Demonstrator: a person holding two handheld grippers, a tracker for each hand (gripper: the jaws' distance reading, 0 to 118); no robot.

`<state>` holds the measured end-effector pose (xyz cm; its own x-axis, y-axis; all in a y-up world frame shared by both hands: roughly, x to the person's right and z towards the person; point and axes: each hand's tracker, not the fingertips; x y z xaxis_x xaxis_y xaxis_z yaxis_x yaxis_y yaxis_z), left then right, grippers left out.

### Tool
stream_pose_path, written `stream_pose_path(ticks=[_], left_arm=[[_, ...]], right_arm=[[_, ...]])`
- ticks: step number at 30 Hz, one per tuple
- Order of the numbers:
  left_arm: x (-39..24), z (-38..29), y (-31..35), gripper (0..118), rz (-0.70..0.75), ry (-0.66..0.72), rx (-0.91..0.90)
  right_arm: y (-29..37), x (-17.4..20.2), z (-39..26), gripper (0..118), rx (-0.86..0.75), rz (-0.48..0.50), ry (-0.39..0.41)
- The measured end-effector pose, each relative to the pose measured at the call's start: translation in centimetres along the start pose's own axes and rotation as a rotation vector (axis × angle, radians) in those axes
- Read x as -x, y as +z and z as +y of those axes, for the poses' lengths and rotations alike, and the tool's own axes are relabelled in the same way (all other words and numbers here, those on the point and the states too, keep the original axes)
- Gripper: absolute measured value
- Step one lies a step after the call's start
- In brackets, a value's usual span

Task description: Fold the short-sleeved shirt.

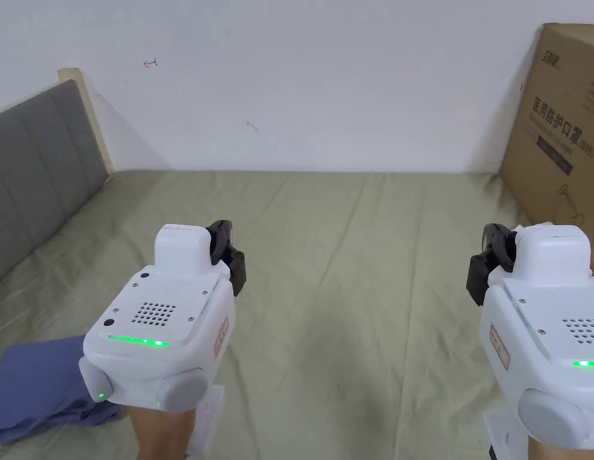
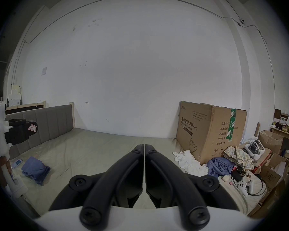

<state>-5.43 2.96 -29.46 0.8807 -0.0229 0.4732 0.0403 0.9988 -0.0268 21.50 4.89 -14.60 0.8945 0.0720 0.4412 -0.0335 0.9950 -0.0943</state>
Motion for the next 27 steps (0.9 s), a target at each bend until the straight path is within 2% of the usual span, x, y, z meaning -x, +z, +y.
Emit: stream_pose_path(ticks=[27], left_arm=[[0.92,0.3,0.51,6,0.014,0.003,0.001]], right_arm=[[0.51,0.49,0.23,4,-0.007,0.008,-0.003]])
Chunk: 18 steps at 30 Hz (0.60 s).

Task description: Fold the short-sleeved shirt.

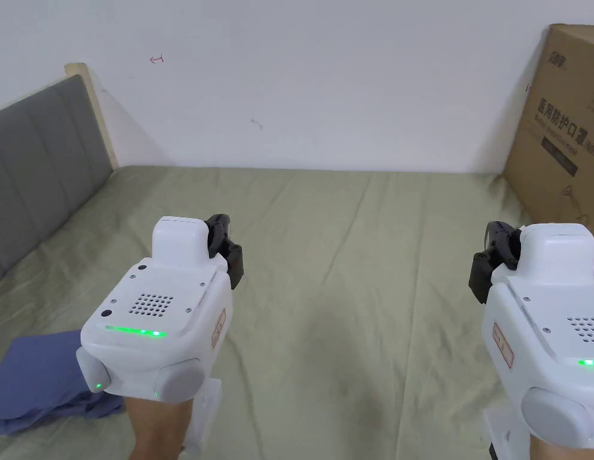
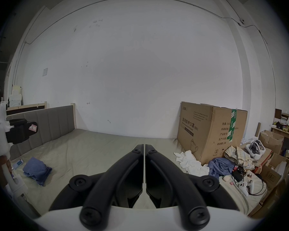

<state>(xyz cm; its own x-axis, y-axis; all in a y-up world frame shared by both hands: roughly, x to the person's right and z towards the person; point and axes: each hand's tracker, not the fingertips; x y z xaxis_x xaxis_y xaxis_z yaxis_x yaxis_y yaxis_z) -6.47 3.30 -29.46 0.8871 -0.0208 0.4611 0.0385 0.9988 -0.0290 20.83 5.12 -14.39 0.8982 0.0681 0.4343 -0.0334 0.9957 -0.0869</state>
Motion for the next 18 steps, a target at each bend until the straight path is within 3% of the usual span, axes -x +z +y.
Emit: stream_pose_path(ticks=[16,17,18], left_arm=[[-0.05,-0.09,0.02,7,0.026,-0.007,-0.001],[-0.09,-0.13,0.01,13,0.03,-0.011,0.0],[-0.04,-0.16,0.02,28,0.028,-0.018,0.004]], right_arm=[[0.24,-0.12,0.01,4,0.0,-0.002,-0.003],[0.25,-0.11,0.02,7,0.003,-0.002,-0.001],[0.32,-0.11,0.0,16,0.003,-0.003,-0.001]])
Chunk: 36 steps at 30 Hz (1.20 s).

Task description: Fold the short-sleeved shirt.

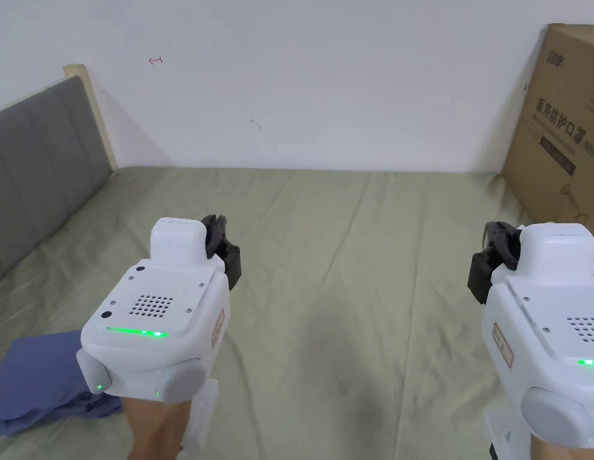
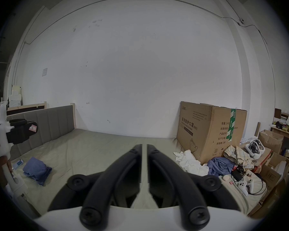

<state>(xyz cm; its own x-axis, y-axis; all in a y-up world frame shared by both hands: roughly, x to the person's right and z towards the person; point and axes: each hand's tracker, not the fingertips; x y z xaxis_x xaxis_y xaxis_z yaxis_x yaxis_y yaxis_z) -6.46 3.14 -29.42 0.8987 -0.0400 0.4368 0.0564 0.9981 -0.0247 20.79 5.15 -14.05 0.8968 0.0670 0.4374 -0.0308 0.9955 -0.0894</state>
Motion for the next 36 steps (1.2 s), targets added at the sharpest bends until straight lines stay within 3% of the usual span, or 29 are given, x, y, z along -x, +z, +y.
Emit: stream_pose_path(ticks=[1,2,3,4,5,6,11,36], left_arm=[[0.0,-0.1,0.0,62,-0.006,-0.007,0.001],[-0.1,-0.2,0.1,84,-0.003,-0.013,-0.003],[-0.2,-0.3,0.1,89,0.012,-0.018,0.009],[-0.2,-0.5,0.2,96,0.012,-0.016,-0.001],[-0.1,-0.7,0.3,109,0.013,-0.011,-0.013],[-0.1,-0.7,0.2,118,0.022,-0.002,-0.003],[0.0,-0.6,0.6,118,-0.002,0.056,0.03],[-0.5,-0.7,0.3,118,0.046,0.003,-0.025]], right_arm=[[0.1,0.0,0.0,31,0.0,0.0,-0.004],[0.1,-0.1,0.0,47,0.004,0.001,-0.008],[0.1,-0.1,0.0,71,0.008,0.006,-0.01],[0.1,-0.1,-0.1,104,0.014,0.006,-0.012],[-0.1,-0.1,-0.2,117,0.022,-0.003,-0.01],[-0.2,-0.1,-0.3,118,0.03,-0.007,-0.009],[0.1,-0.2,-0.4,118,0.021,-0.011,-0.015],[0.3,-0.1,-0.3,118,0.005,-0.03,-0.018]])
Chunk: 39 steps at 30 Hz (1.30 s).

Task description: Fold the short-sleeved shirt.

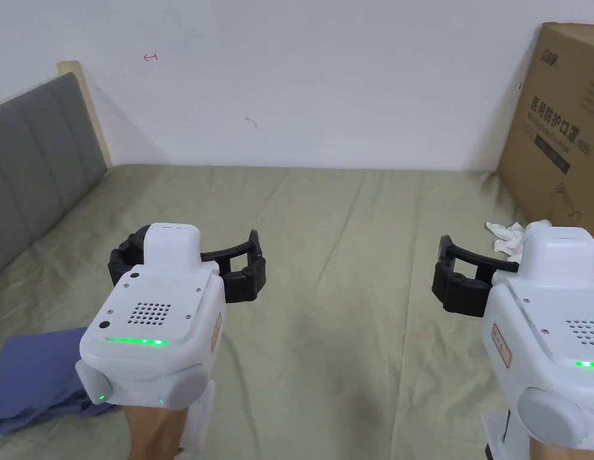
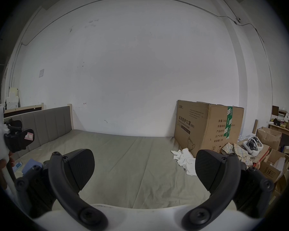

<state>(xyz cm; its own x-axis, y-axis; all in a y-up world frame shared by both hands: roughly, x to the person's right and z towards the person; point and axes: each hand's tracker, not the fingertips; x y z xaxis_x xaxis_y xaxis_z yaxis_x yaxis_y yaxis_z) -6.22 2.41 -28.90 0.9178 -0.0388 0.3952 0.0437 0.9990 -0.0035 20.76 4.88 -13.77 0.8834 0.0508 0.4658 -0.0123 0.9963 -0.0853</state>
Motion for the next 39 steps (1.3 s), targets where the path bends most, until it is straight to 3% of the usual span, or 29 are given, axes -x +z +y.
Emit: stream_pose_path(ticks=[39], left_arm=[[0.4,-0.14,-0.15,118,0.01,-0.014,0.012]], right_arm=[[0.3,-0.07,0.08,118,-0.012,-0.003,0.001]])
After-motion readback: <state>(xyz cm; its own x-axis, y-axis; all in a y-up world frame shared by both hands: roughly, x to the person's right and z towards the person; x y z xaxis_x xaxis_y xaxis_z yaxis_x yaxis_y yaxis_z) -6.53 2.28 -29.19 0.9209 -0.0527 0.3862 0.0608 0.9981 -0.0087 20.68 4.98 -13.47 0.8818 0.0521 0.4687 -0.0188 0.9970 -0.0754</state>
